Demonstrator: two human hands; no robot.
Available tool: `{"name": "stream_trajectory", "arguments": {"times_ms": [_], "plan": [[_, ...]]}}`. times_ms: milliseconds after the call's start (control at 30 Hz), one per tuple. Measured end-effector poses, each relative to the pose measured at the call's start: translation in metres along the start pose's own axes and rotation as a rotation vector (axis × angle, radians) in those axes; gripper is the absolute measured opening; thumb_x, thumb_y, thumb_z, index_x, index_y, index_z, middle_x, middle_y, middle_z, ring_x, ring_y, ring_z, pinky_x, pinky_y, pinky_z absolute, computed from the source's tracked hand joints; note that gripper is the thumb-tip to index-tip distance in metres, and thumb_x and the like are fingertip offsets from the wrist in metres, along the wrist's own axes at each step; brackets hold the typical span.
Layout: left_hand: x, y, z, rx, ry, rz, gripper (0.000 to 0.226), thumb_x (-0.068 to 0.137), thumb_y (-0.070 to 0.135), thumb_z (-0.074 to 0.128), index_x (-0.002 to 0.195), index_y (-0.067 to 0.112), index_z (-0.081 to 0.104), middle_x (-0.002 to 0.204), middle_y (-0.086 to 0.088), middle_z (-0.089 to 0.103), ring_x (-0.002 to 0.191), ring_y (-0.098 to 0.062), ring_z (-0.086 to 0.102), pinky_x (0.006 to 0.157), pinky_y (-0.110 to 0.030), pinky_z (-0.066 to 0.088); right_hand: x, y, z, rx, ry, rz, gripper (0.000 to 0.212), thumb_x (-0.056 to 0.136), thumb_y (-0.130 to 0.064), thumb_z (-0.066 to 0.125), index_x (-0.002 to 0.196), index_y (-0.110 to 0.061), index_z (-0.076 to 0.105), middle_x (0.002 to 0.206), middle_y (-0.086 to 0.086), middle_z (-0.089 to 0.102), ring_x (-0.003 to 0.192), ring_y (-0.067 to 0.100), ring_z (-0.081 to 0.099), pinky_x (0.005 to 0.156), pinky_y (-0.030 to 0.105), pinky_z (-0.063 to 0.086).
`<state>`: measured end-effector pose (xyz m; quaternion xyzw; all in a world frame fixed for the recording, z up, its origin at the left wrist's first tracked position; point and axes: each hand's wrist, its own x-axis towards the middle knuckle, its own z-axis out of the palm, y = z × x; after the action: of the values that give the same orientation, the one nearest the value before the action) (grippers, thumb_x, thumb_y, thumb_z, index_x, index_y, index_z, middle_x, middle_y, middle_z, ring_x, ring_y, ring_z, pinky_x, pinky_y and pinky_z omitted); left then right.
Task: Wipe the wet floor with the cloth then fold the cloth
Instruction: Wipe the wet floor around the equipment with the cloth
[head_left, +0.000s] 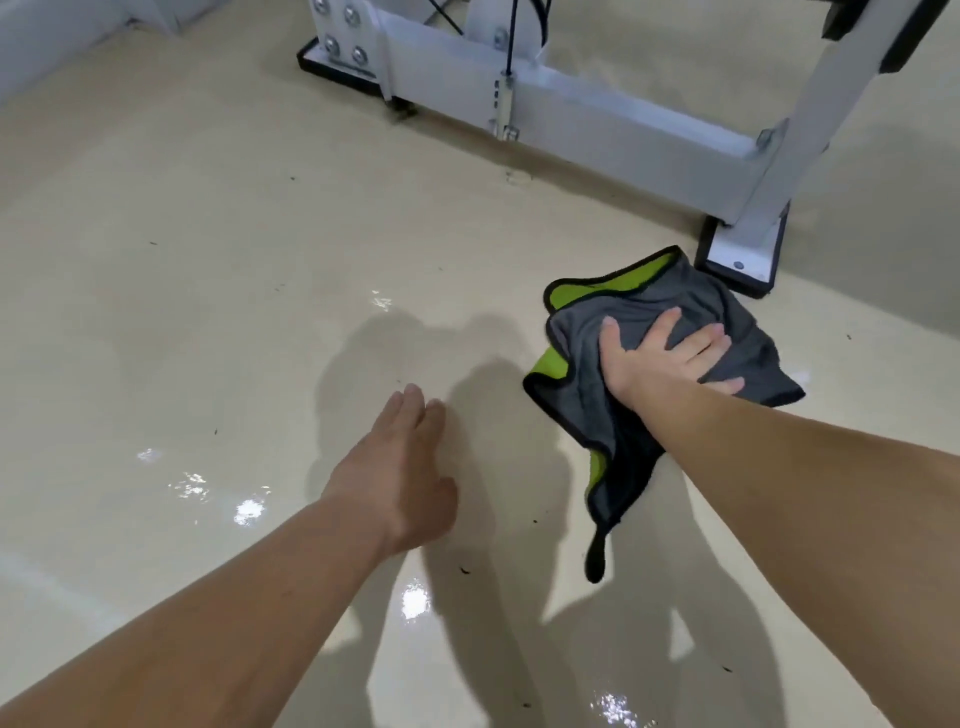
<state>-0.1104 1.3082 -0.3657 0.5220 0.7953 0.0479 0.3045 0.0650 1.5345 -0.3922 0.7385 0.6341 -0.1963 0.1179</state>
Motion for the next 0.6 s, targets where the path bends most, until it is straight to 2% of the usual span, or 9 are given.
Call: {"name": "stream_trajectory", "arguments": {"times_ms": [67,167,267,333,400,467,500,533,600], "plan": [[-0.014,-0.013,-0.005,-0.078,0.121,0.009,0.056,0.083,0.019,0.056,0.137,0.015,0.042,0.145,-0.001,0.033,0.147,-0.023,0.027,0.107,-0.038,0.046,-0.017,-0.028,0.015,-0.051,0.004,-0.125,0.095,0.083,-0.086,0.004,0.159,-0.032,-0.014,0.165,0.016,-0.026,0.151,0.032,-0.026,0.113,0.074,-0.009],[-0.029,-0.028,-0.010,-0.068,0.209,0.032,0.064,0.087,0.007,0.056,0.148,0.009,0.035,0.162,-0.010,0.024,0.158,-0.027,0.015,0.118,-0.039,0.038,-0.058,-0.063,0.043,-0.181,0.004,-0.426,0.092,0.083,-0.086,0.003,0.157,-0.036,-0.017,0.164,0.012,-0.031,0.150,0.030,-0.031,0.111,0.073,-0.015],[-0.036,-0.037,-0.014,-0.011,0.314,0.092,0.067,0.087,0.007,0.057,0.150,0.008,0.036,0.163,-0.011,0.021,0.150,-0.039,0.035,0.112,-0.046,0.047,-0.117,-0.077,0.076,-0.261,-0.008,-0.780,0.090,0.083,-0.084,0.008,0.157,-0.038,-0.017,0.163,0.011,-0.033,0.148,0.028,-0.035,0.109,0.073,-0.018],[-0.038,-0.039,-0.017,-0.019,0.276,0.023,0.070,0.092,0.007,0.058,0.158,0.008,0.033,0.171,-0.016,0.013,0.157,-0.036,0.022,0.121,-0.045,0.037,-0.148,-0.071,0.090,-0.320,-0.022,-0.956,0.090,0.084,-0.079,0.018,0.158,-0.037,-0.014,0.164,0.010,-0.031,0.149,0.026,-0.035,0.110,0.071,-0.016],[-0.039,-0.041,-0.013,-0.013,0.241,0.044,0.066,0.090,0.002,0.057,0.153,0.007,0.041,0.169,-0.020,0.021,0.159,-0.035,0.018,0.124,-0.042,0.032,-0.158,-0.057,0.092,-0.267,-0.094,-1.085,0.087,0.086,-0.072,0.029,0.160,-0.036,-0.002,0.167,0.005,-0.025,0.150,0.019,-0.032,0.114,0.068,-0.015],[-0.035,-0.040,-0.004,0.052,0.240,0.159,0.061,0.085,-0.001,0.055,0.145,0.004,0.051,0.160,-0.022,0.038,0.154,-0.042,0.029,0.125,-0.047,0.032,-0.153,-0.039,0.077,0.070,-0.159,-1.119,0.076,0.092,-0.055,0.049,0.159,-0.032,0.022,0.171,-0.001,-0.002,0.155,0.012,-0.013,0.123,0.058,-0.005],[-0.032,-0.037,0.000,0.090,0.241,0.202,0.060,0.086,0.002,0.056,0.146,0.004,0.052,0.159,-0.022,0.040,0.153,-0.044,0.031,0.125,-0.049,0.031,-0.148,-0.029,0.067,0.279,-0.140,-1.053,0.069,0.094,-0.044,0.056,0.157,-0.029,0.031,0.170,-0.003,0.010,0.156,0.009,-0.001,0.126,0.049,0.004],[-0.028,-0.031,0.005,0.134,0.220,0.220,0.062,0.091,0.008,0.058,0.152,0.007,0.048,0.163,-0.020,0.036,0.154,-0.044,0.028,0.126,-0.049,0.029,-0.139,-0.018,0.056,0.429,-0.086,-0.938,0.063,0.096,-0.035,0.058,0.155,-0.026,0.037,0.168,-0.006,0.018,0.155,0.006,0.006,0.127,0.039,0.011],[-0.022,-0.016,0.013,0.238,0.124,0.165,0.066,0.105,0.035,0.048,0.165,0.021,0.024,0.173,-0.014,0.013,0.159,-0.041,0.010,0.129,-0.049,0.019,-0.117,0.002,0.031,0.476,0.025,-0.734,0.054,0.100,-0.028,0.054,0.152,-0.023,0.042,0.165,-0.007,0.027,0.154,0.005,0.013,0.125,0.026,0.013]]}}
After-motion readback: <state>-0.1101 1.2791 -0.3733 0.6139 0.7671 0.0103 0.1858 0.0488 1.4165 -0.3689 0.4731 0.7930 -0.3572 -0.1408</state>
